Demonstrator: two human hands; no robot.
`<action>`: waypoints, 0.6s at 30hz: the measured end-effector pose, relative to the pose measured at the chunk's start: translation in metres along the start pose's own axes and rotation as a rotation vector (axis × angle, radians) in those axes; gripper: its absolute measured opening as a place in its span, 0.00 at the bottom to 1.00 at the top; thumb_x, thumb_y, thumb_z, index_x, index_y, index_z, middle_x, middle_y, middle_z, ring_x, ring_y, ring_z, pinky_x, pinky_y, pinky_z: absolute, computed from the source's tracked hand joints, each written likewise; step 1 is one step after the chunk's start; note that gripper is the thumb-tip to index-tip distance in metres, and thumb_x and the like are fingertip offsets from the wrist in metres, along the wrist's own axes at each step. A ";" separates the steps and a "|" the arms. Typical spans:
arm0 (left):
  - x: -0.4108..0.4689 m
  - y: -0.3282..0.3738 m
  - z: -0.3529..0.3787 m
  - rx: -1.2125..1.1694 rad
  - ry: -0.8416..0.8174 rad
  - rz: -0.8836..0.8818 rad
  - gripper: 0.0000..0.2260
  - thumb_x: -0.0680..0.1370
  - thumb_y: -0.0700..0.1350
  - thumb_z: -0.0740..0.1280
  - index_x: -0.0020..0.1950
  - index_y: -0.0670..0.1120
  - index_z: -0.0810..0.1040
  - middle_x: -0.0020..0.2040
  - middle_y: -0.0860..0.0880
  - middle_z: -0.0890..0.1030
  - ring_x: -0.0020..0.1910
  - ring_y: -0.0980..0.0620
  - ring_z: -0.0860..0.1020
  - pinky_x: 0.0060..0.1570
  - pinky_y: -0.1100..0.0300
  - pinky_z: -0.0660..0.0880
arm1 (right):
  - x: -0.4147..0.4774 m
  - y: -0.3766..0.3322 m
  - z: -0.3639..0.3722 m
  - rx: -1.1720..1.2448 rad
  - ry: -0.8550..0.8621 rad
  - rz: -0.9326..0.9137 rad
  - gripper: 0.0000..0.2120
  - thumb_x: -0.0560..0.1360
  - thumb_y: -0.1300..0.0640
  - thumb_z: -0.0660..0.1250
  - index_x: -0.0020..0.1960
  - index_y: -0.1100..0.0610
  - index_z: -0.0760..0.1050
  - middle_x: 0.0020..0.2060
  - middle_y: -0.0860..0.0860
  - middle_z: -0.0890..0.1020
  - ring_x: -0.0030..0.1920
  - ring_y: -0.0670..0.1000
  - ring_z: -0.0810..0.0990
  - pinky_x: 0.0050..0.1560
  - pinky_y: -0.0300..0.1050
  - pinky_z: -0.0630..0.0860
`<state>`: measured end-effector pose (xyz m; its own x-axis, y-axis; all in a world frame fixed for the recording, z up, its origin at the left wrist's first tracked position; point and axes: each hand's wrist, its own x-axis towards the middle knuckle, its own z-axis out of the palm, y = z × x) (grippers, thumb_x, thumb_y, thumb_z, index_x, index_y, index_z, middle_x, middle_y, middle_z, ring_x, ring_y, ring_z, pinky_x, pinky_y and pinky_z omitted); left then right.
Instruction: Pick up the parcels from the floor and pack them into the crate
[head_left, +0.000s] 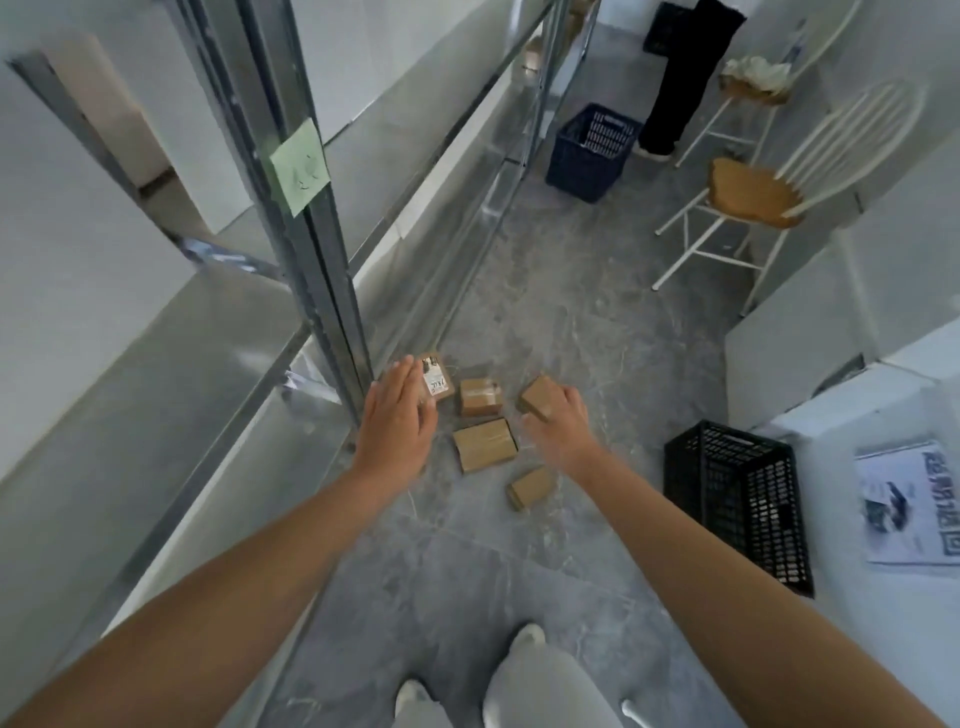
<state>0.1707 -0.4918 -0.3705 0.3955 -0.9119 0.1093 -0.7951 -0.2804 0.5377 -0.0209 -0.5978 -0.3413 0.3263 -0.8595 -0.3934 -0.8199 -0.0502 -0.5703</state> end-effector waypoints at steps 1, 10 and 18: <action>0.012 0.004 0.011 0.008 -0.022 0.004 0.23 0.83 0.46 0.55 0.78 0.42 0.58 0.78 0.46 0.58 0.78 0.50 0.53 0.76 0.52 0.47 | 0.016 0.010 -0.003 0.045 0.003 0.045 0.31 0.80 0.53 0.61 0.79 0.57 0.53 0.74 0.58 0.58 0.75 0.59 0.56 0.74 0.56 0.57; 0.105 0.041 0.164 -0.066 -0.199 -0.159 0.22 0.83 0.45 0.56 0.77 0.42 0.61 0.78 0.46 0.61 0.77 0.50 0.57 0.75 0.54 0.53 | 0.176 0.100 0.005 0.175 -0.134 0.131 0.29 0.82 0.55 0.58 0.79 0.55 0.50 0.76 0.57 0.55 0.75 0.59 0.57 0.72 0.58 0.61; 0.139 0.003 0.333 -0.030 -0.483 -0.244 0.22 0.83 0.46 0.55 0.76 0.40 0.62 0.76 0.43 0.63 0.76 0.47 0.60 0.73 0.46 0.61 | 0.298 0.239 0.039 0.093 -0.126 0.349 0.27 0.81 0.57 0.58 0.78 0.57 0.56 0.75 0.57 0.59 0.75 0.58 0.59 0.73 0.55 0.60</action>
<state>0.0707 -0.7194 -0.6320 0.3051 -0.8573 -0.4146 -0.6902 -0.4990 0.5240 -0.1013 -0.8460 -0.6224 0.0947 -0.7474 -0.6576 -0.8477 0.2858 -0.4468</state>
